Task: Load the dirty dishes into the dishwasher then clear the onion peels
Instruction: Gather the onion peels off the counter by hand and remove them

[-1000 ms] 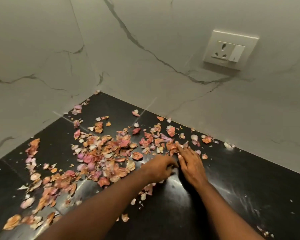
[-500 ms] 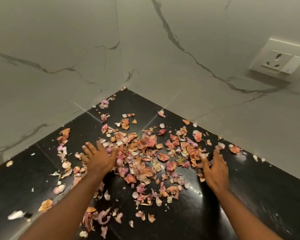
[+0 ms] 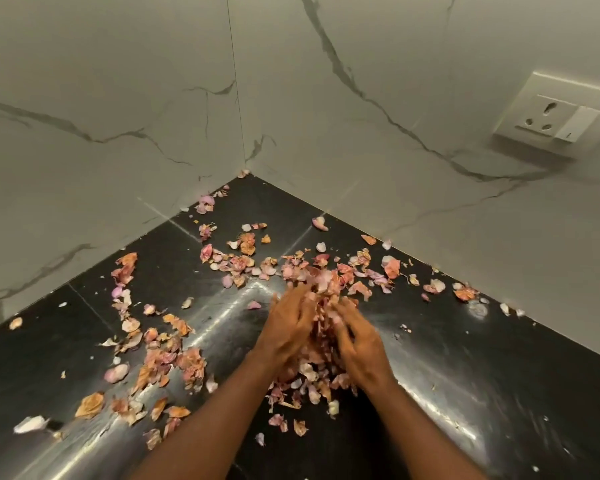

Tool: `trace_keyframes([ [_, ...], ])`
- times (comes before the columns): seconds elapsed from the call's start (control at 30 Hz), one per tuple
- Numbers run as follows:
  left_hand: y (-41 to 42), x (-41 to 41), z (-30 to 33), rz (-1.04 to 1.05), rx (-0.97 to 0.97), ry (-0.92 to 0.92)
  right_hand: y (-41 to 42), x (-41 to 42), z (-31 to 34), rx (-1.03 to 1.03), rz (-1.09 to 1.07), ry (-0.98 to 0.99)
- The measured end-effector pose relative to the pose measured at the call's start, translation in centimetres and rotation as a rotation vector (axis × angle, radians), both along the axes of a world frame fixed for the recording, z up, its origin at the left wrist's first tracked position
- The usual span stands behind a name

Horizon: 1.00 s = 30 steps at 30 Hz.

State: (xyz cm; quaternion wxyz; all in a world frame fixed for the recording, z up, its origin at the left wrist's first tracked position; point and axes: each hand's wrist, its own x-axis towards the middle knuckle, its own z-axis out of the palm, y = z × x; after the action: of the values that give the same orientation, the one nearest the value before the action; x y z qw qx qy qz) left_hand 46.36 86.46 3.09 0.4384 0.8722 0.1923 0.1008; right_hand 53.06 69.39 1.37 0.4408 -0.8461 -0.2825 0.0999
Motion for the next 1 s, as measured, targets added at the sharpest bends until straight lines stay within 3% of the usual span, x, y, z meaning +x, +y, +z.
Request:
trace_keyframes([
  [0.1, 2.6, -3.2, 0.5, 0.181, 0.132, -0.07, -2.5, 0.8, -0.1, -0.005, -0.241, -0.046],
  [0.17, 6.0, -6.3, -0.5, 0.33, 0.3, -0.084, -3.7, 1.2, -0.7, -0.14, -0.285, -0.078],
  [0.27, 10.9, -11.4, -2.3, 0.687, 0.384, 0.171, -4.1, 0.4, -2.0, -0.346, -0.247, -0.029],
  [0.37, 13.2, -15.2, -2.8, 0.924, 0.196, 0.439, -2.5, -1.9, -2.1, -0.306, -0.16, -0.025],
  [0.43, 12.8, -15.6, -3.3, 0.861, 0.199, 0.483, -1.1, -3.3, -1.3, -0.176, -0.139, 0.062],
  [0.53, 10.5, -14.2, -3.9, 0.711, 0.28, 0.378, 0.4, -4.7, -0.3, -0.007, -0.177, 0.157],
  [0.67, 5.7, -11.7, -2.9, 0.458, 0.141, 0.119, 1.3, -5.1, 0.2, 0.041, -0.213, 0.064],
  [0.8, 2.7, -11.2, -1.0, 0.164, -0.064, 0.051, 3.1, -6.1, 0.8, 0.017, -0.146, -0.084],
  [0.9, 3.8, -12.3, 0.6, 0.291, -0.242, -0.081, 4.7, -9.3, 2.3, 0.035, 0.085, -0.182],
  [1.0, 6.5, -13.9, 2.5, 0.492, -0.402, -0.271, 7.1, -14.3, 3.4, 0.003, 0.55, -0.208],
])
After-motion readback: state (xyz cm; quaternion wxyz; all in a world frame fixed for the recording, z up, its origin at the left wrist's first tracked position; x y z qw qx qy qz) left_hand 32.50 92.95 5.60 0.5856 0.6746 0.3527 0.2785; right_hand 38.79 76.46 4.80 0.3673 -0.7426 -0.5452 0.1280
